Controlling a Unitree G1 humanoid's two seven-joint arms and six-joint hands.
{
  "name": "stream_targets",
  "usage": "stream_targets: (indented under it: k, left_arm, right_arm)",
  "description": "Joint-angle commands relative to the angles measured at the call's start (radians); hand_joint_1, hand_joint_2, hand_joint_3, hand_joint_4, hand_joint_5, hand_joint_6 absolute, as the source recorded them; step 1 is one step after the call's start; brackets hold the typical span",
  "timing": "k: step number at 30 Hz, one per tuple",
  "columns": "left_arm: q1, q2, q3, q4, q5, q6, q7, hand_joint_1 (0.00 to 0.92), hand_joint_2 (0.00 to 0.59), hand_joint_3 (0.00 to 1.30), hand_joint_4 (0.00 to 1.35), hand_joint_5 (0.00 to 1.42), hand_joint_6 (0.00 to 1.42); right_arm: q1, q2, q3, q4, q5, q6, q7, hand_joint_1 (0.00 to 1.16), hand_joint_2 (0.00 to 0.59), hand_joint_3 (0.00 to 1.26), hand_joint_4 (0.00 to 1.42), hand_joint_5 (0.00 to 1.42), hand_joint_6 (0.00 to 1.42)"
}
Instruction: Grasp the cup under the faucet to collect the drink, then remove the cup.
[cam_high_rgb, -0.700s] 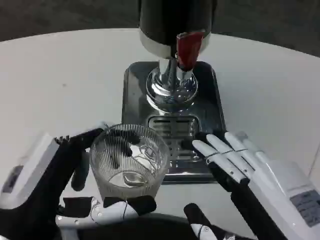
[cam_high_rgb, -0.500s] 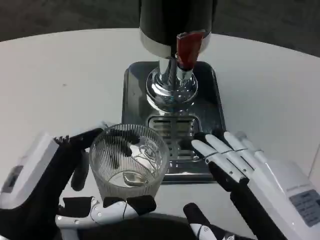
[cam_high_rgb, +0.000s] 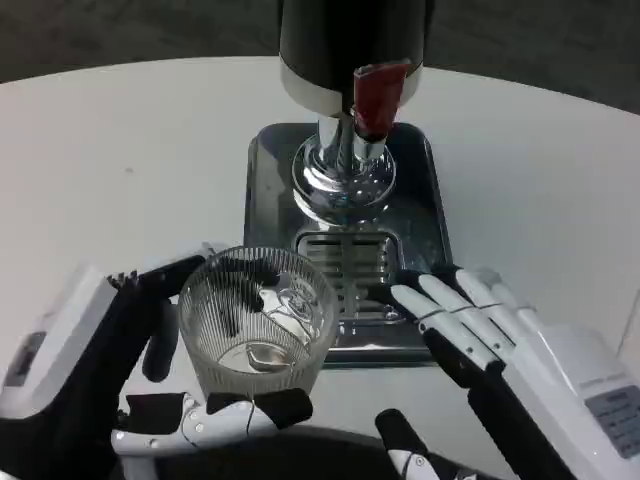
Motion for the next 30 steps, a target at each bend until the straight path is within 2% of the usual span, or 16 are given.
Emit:
stream_targets:
  k: [1,7,17,26,30]
  left_arm:
    - [-0.015,-0.014,0.013,-0.003,0.016,0.001,0.030,0.576,0.090,1.02,1.11,1.20,1.30]
    - [-0.070,-0.023,0.019,0.050,0.053,0.007,0.065,0.576,0.090,1.02,1.11,1.20,1.30]
    - [-0.231,-0.017,-0.017,0.249,0.154,-0.006,0.163,0.577,0.090,1.01,1.11,1.20,1.30]
    - [-0.440,0.004,-0.112,0.526,0.276,-0.048,0.297,0.576,0.089,1.01,1.11,1.20,1.30]
    - [-0.532,-0.011,-0.156,0.653,0.291,-0.045,0.350,0.574,0.087,1.01,1.11,1.20,1.30]
  right_arm:
    - [0.017,0.010,-0.002,-0.026,-0.012,-0.006,-0.010,0.46,0.472,0.15,0.09,0.04,0.03]
    - [0.028,0.024,-0.002,-0.035,-0.024,-0.006,-0.012,0.46,0.472,0.15,0.09,0.04,0.03]
    - [0.066,0.041,-0.024,-0.064,-0.027,-0.009,-0.018,0.46,0.472,0.15,0.09,0.04,0.03]
    - [0.101,0.053,-0.024,-0.084,-0.031,-0.017,-0.024,0.46,0.469,0.15,0.09,0.04,0.03]
    - [0.112,0.062,-0.036,-0.093,-0.027,-0.013,-0.027,0.46,0.466,0.15,0.09,0.04,0.03]
